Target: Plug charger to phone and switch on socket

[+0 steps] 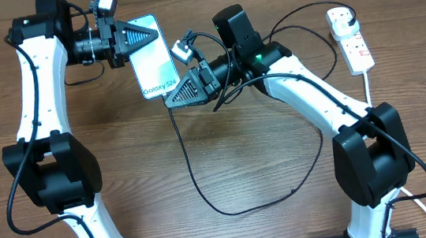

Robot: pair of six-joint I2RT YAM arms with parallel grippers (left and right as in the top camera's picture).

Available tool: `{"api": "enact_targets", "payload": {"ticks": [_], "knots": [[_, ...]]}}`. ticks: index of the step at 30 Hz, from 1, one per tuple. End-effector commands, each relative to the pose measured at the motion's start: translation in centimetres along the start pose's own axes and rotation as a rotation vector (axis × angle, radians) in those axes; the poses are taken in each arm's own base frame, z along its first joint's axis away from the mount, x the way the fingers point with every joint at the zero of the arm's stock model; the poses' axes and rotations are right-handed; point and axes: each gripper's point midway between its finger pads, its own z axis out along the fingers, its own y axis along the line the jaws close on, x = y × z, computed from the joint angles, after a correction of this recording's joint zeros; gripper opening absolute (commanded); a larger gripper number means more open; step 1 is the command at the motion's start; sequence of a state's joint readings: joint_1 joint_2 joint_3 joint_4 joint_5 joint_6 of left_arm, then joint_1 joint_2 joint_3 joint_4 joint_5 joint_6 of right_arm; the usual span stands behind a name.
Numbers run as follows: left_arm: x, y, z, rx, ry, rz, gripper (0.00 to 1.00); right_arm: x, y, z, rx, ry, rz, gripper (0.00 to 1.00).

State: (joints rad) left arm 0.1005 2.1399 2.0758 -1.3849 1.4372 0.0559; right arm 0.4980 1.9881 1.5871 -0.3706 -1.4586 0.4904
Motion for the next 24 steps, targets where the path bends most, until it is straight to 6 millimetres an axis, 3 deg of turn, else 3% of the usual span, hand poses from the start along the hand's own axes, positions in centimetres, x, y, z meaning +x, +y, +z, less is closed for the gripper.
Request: {"api": "enact_targets", "payload": {"ticks": [1,17,21,24], "knots": [[1.30,-0.47,2.30,-0.005,0.061,0.016,0.04,-2.42,-1.38,-1.51,0.108,-0.102,-0.032,0.04],[1.70,-0.49,2.23,-0.005,0.066,0.011,0.04,-2.78,-1.47,-1.73,0.118,-0.116,-0.028,0.04],[1.66,-0.38,2.15,-0.010,0.064,0.012,0.04,-2.78,-1.45,-1.79,0.116,-0.116,-0.032,0.20],[1.64,-0.28,2.14,-0.016,0.064,0.015,0.04,-2.71,-1.46,-1.80,0.115,-0.114,-0.030,0.25]]}}
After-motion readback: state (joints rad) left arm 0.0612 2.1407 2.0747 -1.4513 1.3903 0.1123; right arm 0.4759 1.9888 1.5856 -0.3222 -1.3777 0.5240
